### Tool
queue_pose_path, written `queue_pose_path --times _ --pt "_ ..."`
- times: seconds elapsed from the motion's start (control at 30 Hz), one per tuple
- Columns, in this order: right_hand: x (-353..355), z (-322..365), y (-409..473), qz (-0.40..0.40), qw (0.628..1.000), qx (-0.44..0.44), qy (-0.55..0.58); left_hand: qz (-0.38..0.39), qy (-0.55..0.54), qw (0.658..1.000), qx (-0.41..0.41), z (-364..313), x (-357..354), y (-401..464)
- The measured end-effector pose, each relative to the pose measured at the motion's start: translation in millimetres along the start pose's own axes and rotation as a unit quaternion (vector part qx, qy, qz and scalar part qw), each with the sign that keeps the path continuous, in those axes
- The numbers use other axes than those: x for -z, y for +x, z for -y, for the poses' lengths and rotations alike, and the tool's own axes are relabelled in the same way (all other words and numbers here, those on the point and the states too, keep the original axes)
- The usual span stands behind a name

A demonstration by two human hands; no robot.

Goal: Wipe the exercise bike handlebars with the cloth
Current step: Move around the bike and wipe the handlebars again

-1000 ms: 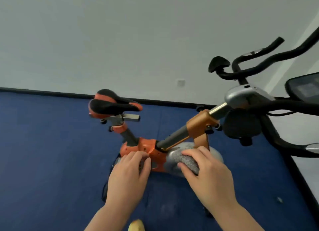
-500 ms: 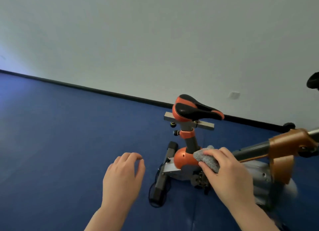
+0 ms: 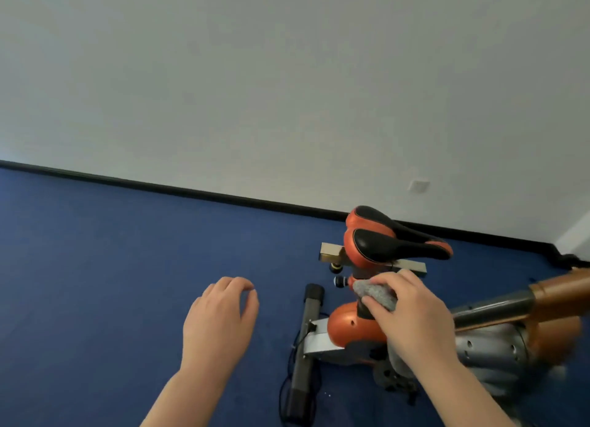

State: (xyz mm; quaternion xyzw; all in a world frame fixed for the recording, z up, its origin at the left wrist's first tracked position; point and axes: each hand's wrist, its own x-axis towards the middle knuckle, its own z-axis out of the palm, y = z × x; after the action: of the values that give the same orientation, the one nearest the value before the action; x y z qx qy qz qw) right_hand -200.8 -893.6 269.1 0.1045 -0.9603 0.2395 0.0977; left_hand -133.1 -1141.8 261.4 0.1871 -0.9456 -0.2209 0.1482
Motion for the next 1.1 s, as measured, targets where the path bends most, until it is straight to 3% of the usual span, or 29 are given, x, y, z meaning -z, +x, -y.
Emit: queue_pose_path --times 0.4,0.53,0.77,0.93,1.1 --pt "-81.7 89.4 177.5 -0.008 1.0 -0.015 0.021 -0.024 -0.01 0.999 0.045 95.9 10.9 193.3" --pt "-121.1 118.5 243.3 -0.043 0.998 -0.052 0.016 -0.001 -0.023 1.0 -0.009 121.1 -3.3 295.1" --pt "-145.7 143.8 333.7 -0.128 0.972 -0.193 0.024 0.045 -0.012 0.994 -0.101 159.0 -8.8 459.8" --pt "-127.6 123.4 359.7 -0.191 0.943 -0.271 -0.025 0.097 -0.067 0.982 -0.145 111.2 -52.9 548.4" --pt "-121.5 74.9 388.5 -0.226 0.908 -0.347 -0.06 0.147 -0.096 0.95 -0.259 16.1 -122.3 593.8"
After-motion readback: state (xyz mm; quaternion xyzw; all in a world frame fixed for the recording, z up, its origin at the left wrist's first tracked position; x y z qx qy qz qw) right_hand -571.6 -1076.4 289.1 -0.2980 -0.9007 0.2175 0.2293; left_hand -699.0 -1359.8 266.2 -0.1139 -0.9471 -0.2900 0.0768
